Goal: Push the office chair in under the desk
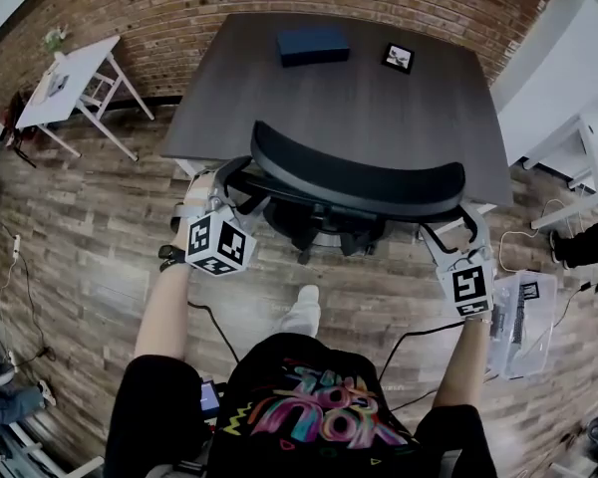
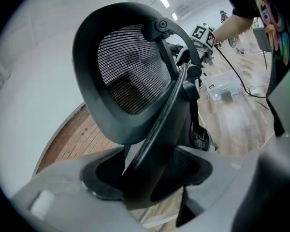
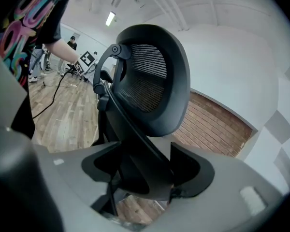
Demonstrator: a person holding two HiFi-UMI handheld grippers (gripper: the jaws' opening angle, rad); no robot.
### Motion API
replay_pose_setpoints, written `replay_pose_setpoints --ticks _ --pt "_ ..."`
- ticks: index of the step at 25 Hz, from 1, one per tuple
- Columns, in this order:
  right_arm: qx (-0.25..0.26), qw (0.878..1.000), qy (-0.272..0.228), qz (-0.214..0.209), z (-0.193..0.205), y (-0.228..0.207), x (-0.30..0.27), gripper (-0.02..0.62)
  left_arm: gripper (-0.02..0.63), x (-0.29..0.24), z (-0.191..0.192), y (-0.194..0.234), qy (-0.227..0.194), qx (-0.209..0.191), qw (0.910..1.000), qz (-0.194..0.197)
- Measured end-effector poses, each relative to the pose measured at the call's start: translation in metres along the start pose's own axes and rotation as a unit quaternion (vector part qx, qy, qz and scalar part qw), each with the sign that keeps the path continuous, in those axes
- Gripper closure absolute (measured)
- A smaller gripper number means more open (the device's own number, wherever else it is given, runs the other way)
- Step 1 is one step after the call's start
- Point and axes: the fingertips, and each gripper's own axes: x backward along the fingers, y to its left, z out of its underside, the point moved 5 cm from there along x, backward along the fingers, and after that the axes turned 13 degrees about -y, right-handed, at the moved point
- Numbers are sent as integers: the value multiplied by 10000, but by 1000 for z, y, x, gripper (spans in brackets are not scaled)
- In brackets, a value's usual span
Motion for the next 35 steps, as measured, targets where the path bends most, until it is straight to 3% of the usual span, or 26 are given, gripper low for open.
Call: replay_pose_setpoints --ticks 14,28,35 --pt "-8 10000 34 -51 15 -44 -37 282 296 -46 0 28 -144 -153 9998 -14" --pt "65 10000 -44 -41 18 -43 -33 281 296 -49 0 26 193 -18 9998 -1" --pt "-70 9996 -268 -57 16 -41 -34 279 295 -48 3 26 234 -48 9991 -351"
